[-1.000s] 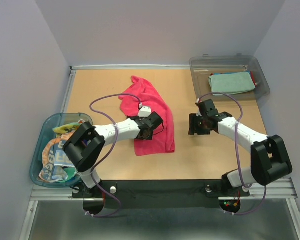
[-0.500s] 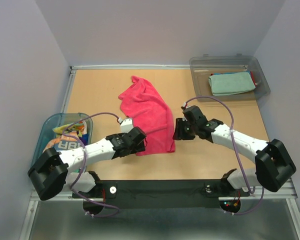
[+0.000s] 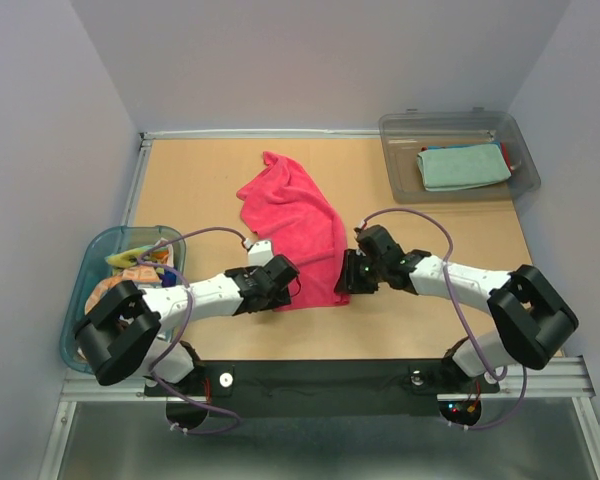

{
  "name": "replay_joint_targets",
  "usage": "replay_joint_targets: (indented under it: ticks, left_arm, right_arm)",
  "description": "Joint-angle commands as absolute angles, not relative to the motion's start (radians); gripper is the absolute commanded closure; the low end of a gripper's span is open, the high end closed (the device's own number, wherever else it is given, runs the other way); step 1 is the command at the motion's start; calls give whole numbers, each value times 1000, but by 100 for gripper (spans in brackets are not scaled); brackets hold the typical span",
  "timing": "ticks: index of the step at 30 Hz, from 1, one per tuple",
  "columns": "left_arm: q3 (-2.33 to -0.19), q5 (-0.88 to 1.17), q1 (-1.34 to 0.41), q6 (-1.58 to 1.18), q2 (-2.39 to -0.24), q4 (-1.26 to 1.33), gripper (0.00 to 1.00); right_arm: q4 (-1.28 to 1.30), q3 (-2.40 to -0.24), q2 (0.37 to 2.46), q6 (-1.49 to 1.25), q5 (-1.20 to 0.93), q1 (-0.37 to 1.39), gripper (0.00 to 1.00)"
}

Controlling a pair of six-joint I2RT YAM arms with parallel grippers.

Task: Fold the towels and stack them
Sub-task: Flatten out the crumpled towel

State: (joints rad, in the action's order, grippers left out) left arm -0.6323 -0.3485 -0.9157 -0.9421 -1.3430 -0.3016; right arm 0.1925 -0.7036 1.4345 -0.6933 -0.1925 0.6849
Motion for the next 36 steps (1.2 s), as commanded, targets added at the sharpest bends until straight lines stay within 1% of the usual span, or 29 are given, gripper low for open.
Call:
replay_joint_targets:
  ticks: [1,2,3,5,6,7,8,9,11,12,13,14,15,18,19,21,22,24,25,26,27,28,30,31,32,34,36]
  left_arm:
    - [-627,-314,-923,-953,-1402,-314,39]
    - [-632,-314,-923,-953,-1408,-316,42]
    - [-635,-314,-923,-950,-1413,-319,47]
    - [-641,-313,-925,-945,-1434,-324,52]
    - [-643,-311,-925,-942,-1445,-322,59]
    - [-644,-310,-925,-940,-1450,-324,61]
    - [-646,-308,-927,-939,-1454,-322,63]
    - [-646,-307,-928,-937,-1462,-321,69]
    - [-647,-305,-928,-933,-1466,-322,75]
    - [-649,-307,-930,-934,-1470,-322,83]
    - [-649,-307,-930,-934,-1470,-322,89]
    - [-649,-305,-930,-931,-1470,-322,94]
    - [-646,-305,-930,-931,-1468,-322,100]
    - [-647,-305,-930,-930,-1459,-324,100]
    - [-647,-305,-931,-931,-1456,-325,100]
    - [-647,-307,-931,-928,-1447,-331,100]
    - [-650,-308,-931,-928,-1442,-333,100]
    - [-650,-308,-931,-930,-1436,-334,100]
    - [-650,-310,-931,-930,-1428,-339,100]
    - [-655,-313,-931,-933,-1424,-344,100]
    - [-657,-313,-931,-931,-1414,-356,100]
    - [-663,-321,-931,-931,-1408,-371,100]
    - [-678,-351,-934,-931,-1382,-418,100]
    - [-684,-357,-934,-930,-1371,-432,100]
    - [-684,-360,-934,-930,-1362,-439,100]
    - [-683,-359,-936,-931,-1342,-446,98]
    - [-673,-345,-942,-937,-1332,-446,95]
  right_arm:
    - [100,-690,1447,-719,-215,701,58]
    - [97,-690,1453,-719,-216,703,60]
    - [95,-690,1460,-721,-218,703,60]
    - [83,-690,1468,-724,-225,704,62]
    - [81,-692,1480,-724,-225,707,63]
    - [78,-692,1485,-724,-224,706,64]
    - [75,-692,1491,-724,-224,707,67]
    - [77,-692,1496,-723,-224,707,69]
    - [77,-690,1500,-715,-216,707,77]
    - [78,-687,1497,-713,-207,707,81]
    - [80,-683,1477,-710,-196,707,86]
    - [86,-683,1465,-703,-166,707,93]
    - [100,-687,1450,-695,-143,709,95]
    - [266,-742,1388,-643,-5,707,98]
    - [308,-758,1376,-617,106,706,98]
    - [395,-790,1338,-600,219,695,97]
    - [466,-793,1322,-597,283,660,97]
    - [501,-769,1270,-592,288,597,93]
    - [515,-753,1252,-592,285,563,89]
    - [520,-740,1232,-595,278,505,77]
    - [523,-715,1194,-598,276,483,67]
    - [528,-707,1178,-600,281,459,50]
    - [531,-692,1154,-603,273,449,39]
    - [529,-689,1155,-610,249,448,36]
    - [529,-686,1161,-612,235,448,35]
    - [520,-686,1183,-614,215,449,34]
    - [494,-687,1206,-614,175,448,37]
